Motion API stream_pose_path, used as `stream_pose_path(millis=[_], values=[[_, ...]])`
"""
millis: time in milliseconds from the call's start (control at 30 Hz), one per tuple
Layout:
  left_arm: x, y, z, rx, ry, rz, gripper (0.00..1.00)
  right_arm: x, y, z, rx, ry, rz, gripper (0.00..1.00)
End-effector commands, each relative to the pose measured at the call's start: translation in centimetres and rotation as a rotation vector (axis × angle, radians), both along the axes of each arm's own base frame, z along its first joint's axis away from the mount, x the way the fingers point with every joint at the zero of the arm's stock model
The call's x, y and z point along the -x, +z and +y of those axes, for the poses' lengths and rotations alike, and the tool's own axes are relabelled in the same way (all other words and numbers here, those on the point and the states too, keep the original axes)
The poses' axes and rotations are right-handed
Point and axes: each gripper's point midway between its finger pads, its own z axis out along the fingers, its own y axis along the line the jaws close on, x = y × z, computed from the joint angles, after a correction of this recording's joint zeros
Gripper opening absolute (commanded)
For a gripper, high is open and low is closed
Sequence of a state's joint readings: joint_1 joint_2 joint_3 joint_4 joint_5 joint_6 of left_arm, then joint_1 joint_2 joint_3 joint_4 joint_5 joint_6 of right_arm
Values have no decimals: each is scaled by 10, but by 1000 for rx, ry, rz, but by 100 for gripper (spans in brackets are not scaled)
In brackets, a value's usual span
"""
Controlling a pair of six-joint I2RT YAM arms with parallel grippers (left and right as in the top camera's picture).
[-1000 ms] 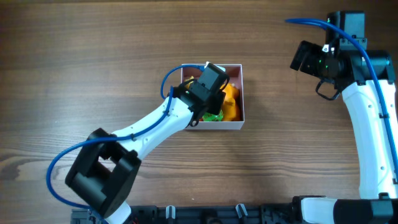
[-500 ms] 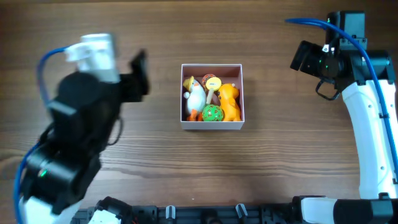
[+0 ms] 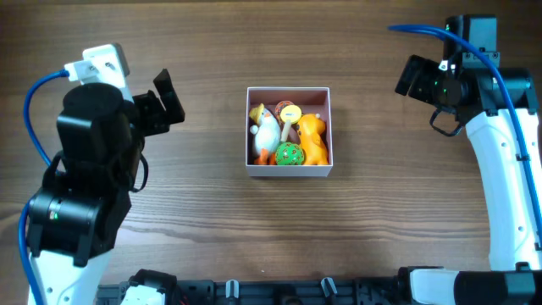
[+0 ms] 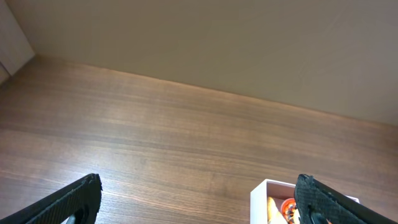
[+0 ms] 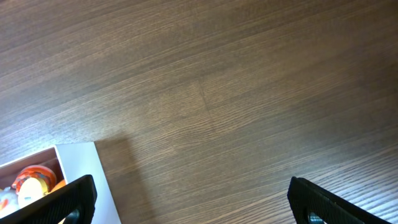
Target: Pack container
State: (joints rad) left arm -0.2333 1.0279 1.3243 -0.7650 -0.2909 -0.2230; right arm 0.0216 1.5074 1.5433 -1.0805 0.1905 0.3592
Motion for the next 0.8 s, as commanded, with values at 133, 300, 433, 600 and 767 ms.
stream_pose_path(millis=[133, 300, 433, 600, 767], values=[[-12, -17, 1, -21, 10, 57, 100, -2, -2, 2, -11, -2, 1, 100], [-16, -23, 0, -26, 10, 79, 100, -2, -2, 2, -11, -2, 1, 100], [-16, -25, 0, -27, 10, 83, 100, -1, 2, 2, -11, -2, -9, 100], [-16, -25, 0, -27, 10, 83, 100, 5, 17, 2, -12, -1, -54, 100], [-16, -25, 0, -27, 10, 83, 100, 24, 58, 1, -15, 0, -176, 100]])
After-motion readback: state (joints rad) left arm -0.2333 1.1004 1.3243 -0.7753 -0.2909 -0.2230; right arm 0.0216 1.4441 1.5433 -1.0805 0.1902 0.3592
